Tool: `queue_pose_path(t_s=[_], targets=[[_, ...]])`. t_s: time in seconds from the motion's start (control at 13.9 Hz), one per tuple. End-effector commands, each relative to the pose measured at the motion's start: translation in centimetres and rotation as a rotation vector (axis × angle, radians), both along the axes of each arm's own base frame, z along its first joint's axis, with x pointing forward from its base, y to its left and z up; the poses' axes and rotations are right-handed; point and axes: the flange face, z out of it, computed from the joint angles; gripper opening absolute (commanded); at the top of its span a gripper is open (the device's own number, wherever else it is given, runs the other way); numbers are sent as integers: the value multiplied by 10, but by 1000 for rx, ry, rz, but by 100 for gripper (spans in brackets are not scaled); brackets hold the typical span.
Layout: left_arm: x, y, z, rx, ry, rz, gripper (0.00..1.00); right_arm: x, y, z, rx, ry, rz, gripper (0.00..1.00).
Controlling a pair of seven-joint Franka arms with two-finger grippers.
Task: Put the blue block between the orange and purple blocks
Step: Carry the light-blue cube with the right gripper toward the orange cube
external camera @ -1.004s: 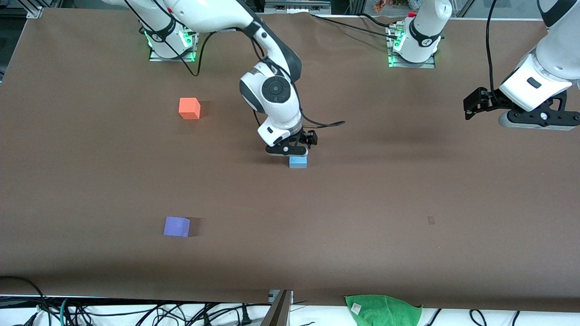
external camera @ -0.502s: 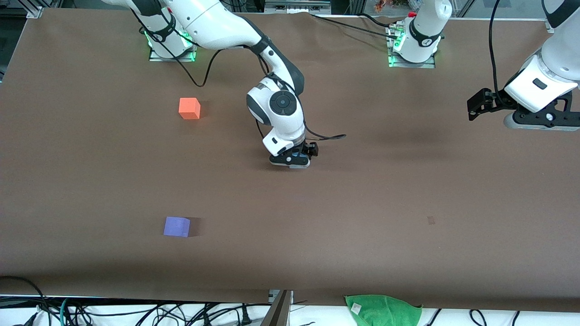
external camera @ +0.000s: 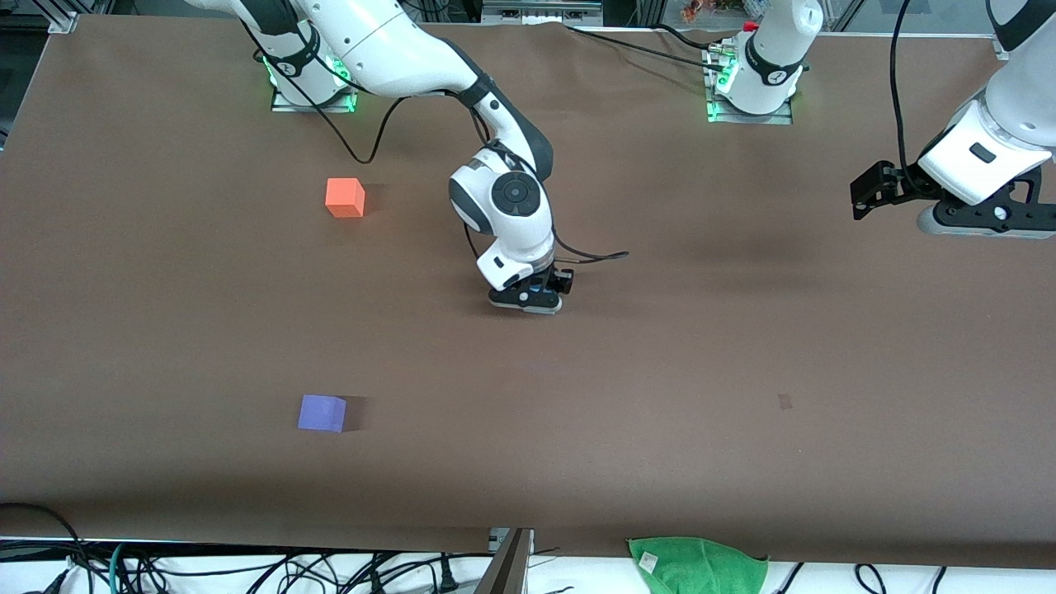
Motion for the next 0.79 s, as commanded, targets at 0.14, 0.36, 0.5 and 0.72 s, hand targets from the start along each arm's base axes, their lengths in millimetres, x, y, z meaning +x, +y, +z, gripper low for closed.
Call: queue_pose_path(t_s=[0.14,0.36,0.5,0.72], targets=[[4,0,4,5,-7,-16,100,34,-78,53,-103,68,107,3],[4,0,4,5,-7,-16,100,46,-188,59,-143,101,196,2],[4,0,4,5,-8,-14,100,37,-252,46,-146,120,227,3],[4,0,4,5,-8,-14,100,4,-329,7,-131,78,254,3]])
